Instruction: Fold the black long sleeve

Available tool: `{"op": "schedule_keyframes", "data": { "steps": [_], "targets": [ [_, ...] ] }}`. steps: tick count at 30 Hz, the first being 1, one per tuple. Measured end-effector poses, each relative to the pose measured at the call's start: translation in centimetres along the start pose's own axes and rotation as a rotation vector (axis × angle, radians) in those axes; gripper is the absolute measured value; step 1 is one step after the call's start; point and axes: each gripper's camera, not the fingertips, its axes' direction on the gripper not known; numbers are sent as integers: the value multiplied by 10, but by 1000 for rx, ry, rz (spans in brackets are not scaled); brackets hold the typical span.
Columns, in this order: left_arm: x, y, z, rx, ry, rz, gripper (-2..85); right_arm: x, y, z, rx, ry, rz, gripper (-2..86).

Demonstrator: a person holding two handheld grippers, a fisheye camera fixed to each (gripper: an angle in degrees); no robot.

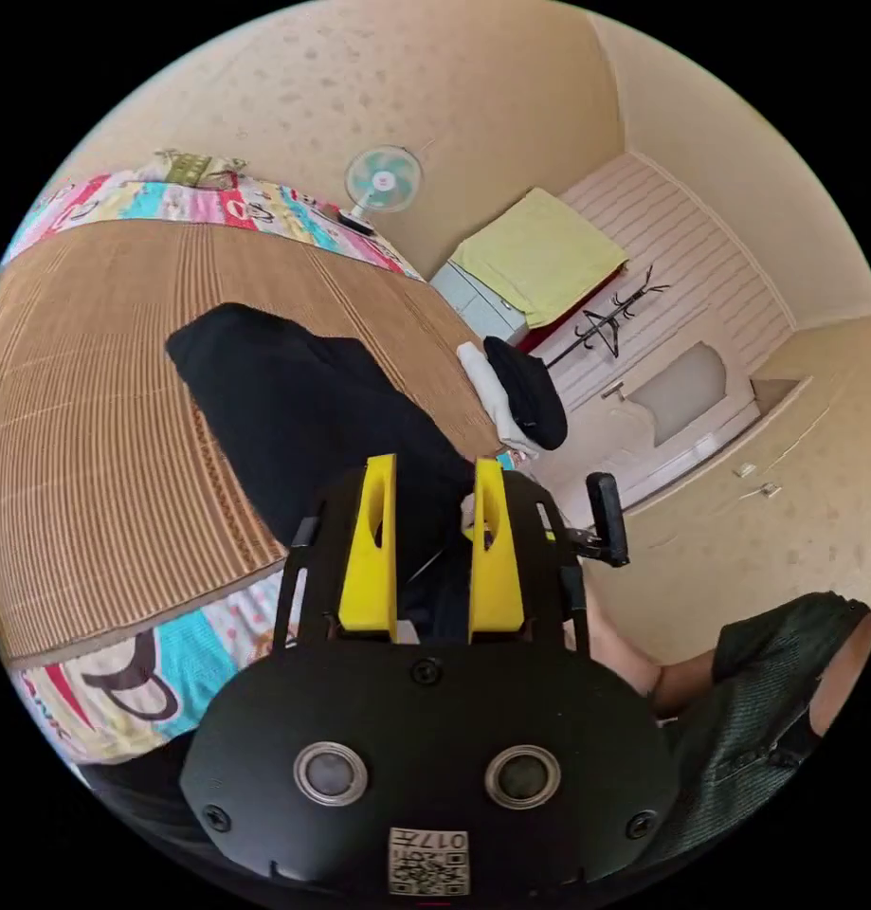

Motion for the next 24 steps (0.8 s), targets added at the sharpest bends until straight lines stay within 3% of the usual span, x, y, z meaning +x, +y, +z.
{"op": "schedule_keyframes", "data": {
  "steps": [3,5,9,14,17,20,24],
  "targets": [
    [-58,25,4,-60,37,-244,165,43,12,-5,29,-365,108,71],
    [-93,43,43,-204,187,-410,176,65,13,1,51,-547,174,132],
    [-108,62,77,-227,474,-541,119,107,5,28,24,-777,362,221],
    [-25,61,89,-445,452,-281,65,130,-5,32,15,-813,422,238],
    [33,74,87,-538,422,-118,64,128,-16,23,-21,-869,334,170],
    [70,78,68,-510,363,14,67,112,-22,-8,-40,-846,164,106],
    [91,73,31,-423,438,122,78,91,-57,-104,129,-812,-94,81]
  ]
}}
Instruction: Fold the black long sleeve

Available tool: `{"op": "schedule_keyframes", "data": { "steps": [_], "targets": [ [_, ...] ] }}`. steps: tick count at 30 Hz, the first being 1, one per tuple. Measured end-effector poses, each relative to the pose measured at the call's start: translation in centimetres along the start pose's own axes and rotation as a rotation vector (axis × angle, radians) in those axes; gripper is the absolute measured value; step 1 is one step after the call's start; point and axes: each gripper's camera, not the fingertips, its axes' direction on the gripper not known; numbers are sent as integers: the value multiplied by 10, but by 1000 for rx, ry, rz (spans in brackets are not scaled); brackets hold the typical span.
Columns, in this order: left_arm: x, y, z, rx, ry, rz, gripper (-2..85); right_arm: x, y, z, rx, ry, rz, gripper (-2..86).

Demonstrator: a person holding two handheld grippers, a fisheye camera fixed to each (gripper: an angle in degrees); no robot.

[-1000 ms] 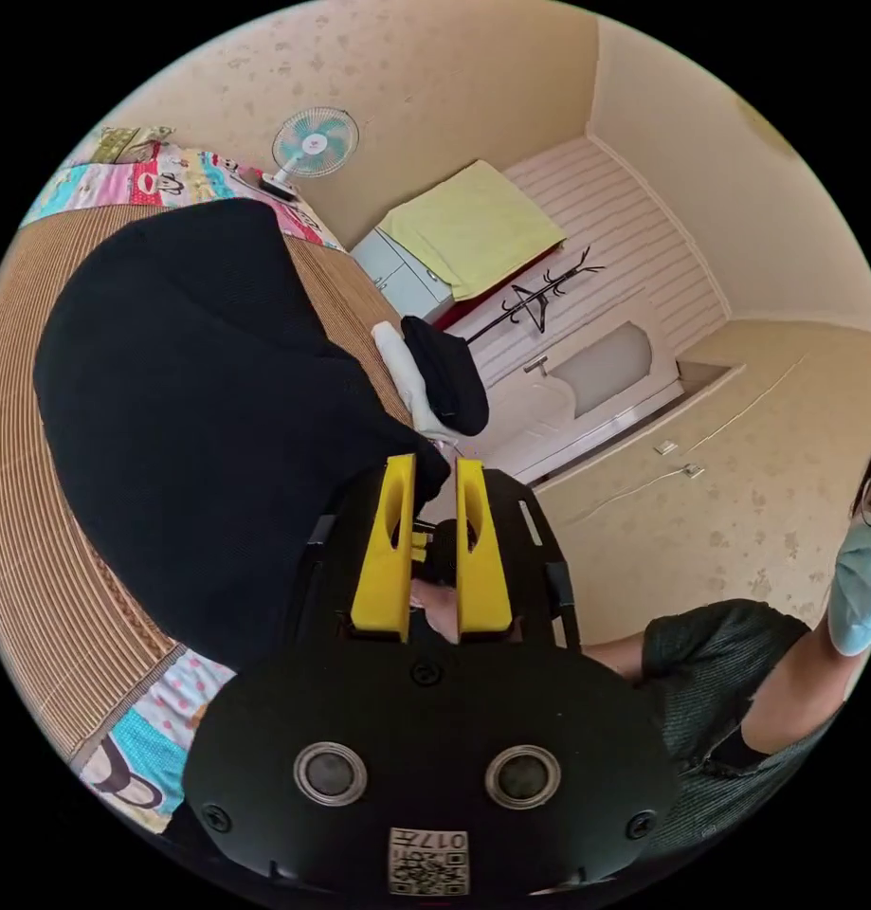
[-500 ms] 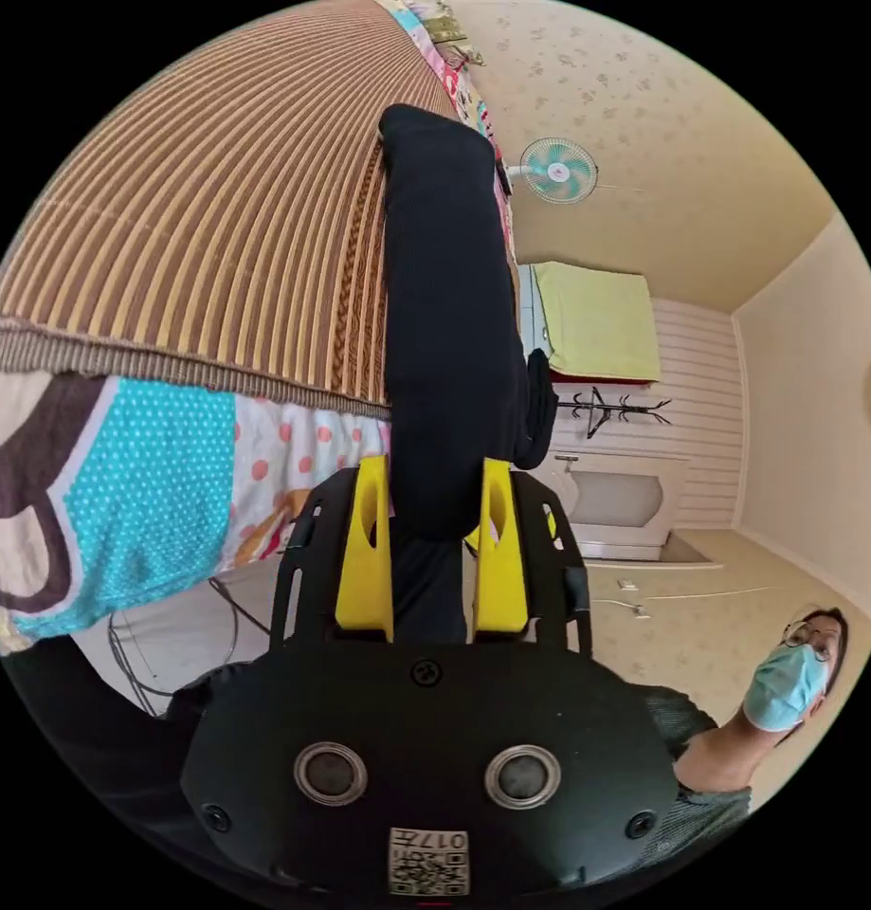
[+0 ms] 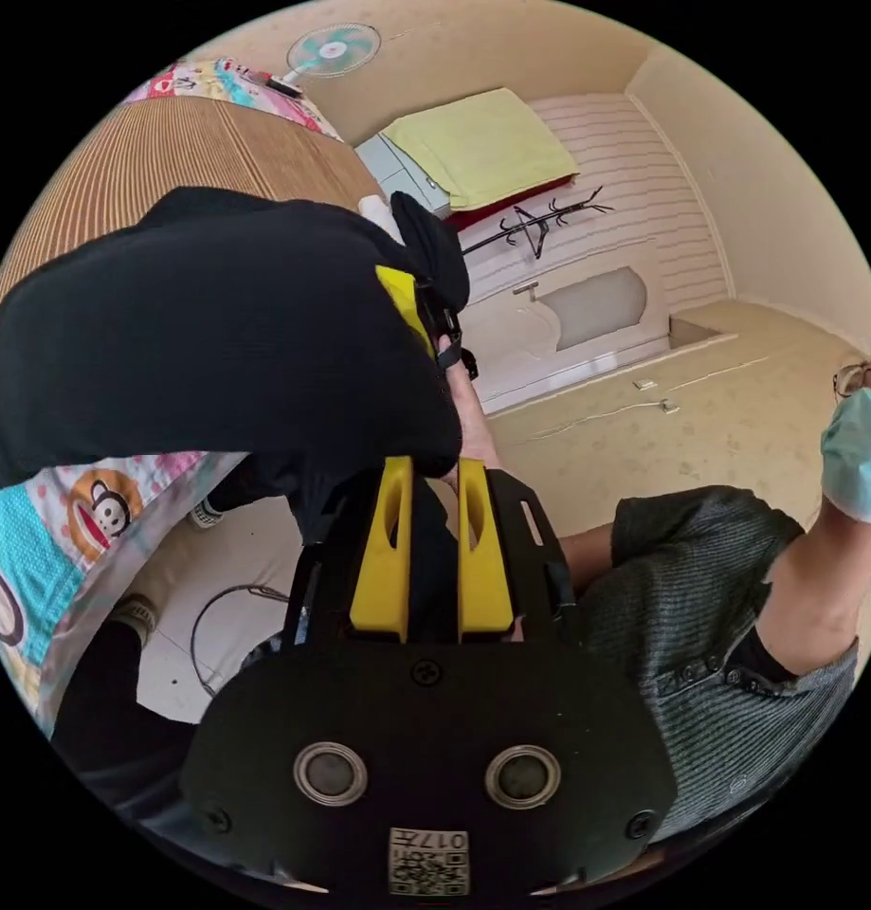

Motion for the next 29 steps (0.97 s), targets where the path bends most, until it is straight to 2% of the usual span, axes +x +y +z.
{"op": "schedule_keyframes", "data": {
  "steps": [4,6,8,11,14,17,19,21,24,27,29],
  "targets": [
    [20,7,-24,1,-147,41,83,-98,-69,-71,115,140,-333,78],
    [18,11,-30,-4,-175,23,85,-154,-103,-132,278,246,-489,77],
    [10,18,-38,4,-154,-29,86,-175,-126,-181,404,307,-503,77],
    [-2,31,-48,29,-144,-98,86,-164,-157,-269,615,375,-337,78],
    [-14,44,-58,56,-130,-159,87,-114,-159,-351,760,494,-95,79],
    [-23,57,-75,97,-128,-212,90,-51,-106,-408,909,618,211,80],
    [-26,66,-92,130,-171,-244,95,-28,-57,-420,980,592,213,78],
    [-26,77,-117,180,-250,-281,103,-16,0,-416,1031,495,73,73],
    [-23,100,-183,326,-432,-362,128,-7,55,-391,1008,533,140,46],
    [-2,125,-272,530,-756,-434,153,1,93,-354,931,527,165,21],
    [22,143,-334,714,-1040,-469,161,6,103,-329,843,509,166,13]
  ]
}}
